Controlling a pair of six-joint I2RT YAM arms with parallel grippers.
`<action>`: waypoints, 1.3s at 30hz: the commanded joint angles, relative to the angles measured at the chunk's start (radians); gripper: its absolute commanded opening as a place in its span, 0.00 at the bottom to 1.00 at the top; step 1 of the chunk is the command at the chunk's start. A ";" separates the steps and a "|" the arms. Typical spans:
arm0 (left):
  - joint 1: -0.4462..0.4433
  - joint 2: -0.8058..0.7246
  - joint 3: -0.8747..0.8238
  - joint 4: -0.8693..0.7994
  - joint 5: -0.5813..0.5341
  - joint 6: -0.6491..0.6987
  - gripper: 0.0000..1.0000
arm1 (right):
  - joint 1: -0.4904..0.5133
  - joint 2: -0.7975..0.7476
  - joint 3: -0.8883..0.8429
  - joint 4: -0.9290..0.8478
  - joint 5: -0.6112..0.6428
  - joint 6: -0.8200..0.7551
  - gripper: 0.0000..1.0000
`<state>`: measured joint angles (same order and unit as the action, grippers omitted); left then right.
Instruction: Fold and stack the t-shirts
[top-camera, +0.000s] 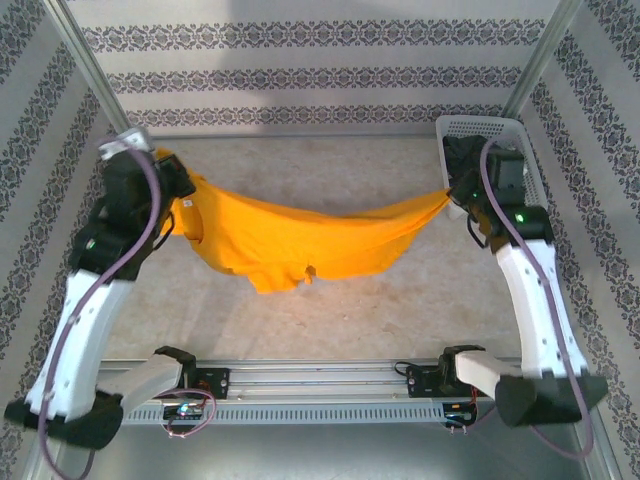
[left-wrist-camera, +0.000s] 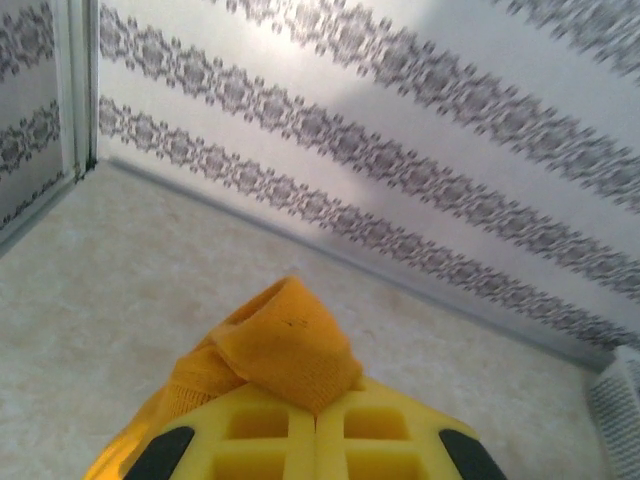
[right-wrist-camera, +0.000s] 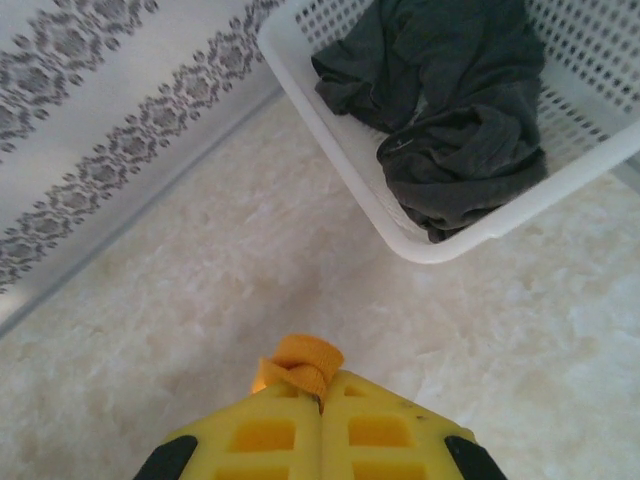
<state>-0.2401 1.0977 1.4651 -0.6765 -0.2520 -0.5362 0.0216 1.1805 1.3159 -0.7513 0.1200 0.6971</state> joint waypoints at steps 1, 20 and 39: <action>0.089 0.179 0.003 0.068 0.085 -0.029 0.00 | -0.010 0.122 0.044 0.054 -0.029 0.009 0.00; 0.224 0.260 -0.432 0.021 0.528 -0.142 0.62 | -0.014 0.266 -0.152 -0.009 -0.241 0.009 0.00; -0.088 0.715 -0.391 0.347 0.562 -0.365 0.53 | -0.009 0.224 -0.179 -0.004 -0.232 -0.005 0.00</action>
<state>-0.3035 1.7660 1.0397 -0.4427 0.2722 -0.8570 0.0105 1.4433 1.1488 -0.7475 -0.1036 0.7025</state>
